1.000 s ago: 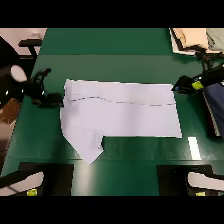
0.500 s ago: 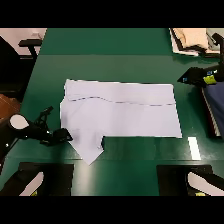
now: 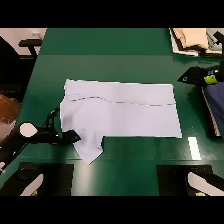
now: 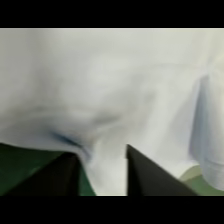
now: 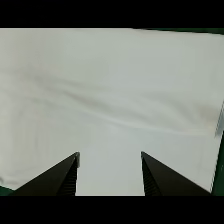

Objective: Fold the shirts.

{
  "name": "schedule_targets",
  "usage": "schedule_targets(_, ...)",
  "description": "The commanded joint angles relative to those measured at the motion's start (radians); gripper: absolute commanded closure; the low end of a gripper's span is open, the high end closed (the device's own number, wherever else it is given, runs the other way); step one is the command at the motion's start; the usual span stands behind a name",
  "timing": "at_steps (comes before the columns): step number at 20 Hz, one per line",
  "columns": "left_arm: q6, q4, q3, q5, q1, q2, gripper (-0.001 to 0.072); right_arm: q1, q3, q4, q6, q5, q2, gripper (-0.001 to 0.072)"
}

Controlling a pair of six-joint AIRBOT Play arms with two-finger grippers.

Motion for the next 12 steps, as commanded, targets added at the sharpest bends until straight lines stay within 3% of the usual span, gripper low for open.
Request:
schedule_targets(1,-0.007,-0.022,0.024,0.007,-0.015,0.002,0.0681,-0.018,0.0,0.004,0.0,0.031,0.001,0.0262)
schedule_targets(5,-0.006,0.031,0.15,-0.074,-0.015,0.003,0.0682,-0.125,-0.085,-0.068,0.0,0.094,0.036,0.0262)
schedule_targets(8,0.002,0.047,0.219,-0.106,-0.015,0.003,0.0681,-0.245,-0.306,-0.165,0.0,0.109,0.105,0.0259)
schedule_targets(12,0.028,0.045,0.23,-0.104,-0.015,0.003,0.0681,-0.444,-0.626,-0.142,0.0,0.049,0.135,0.0258)
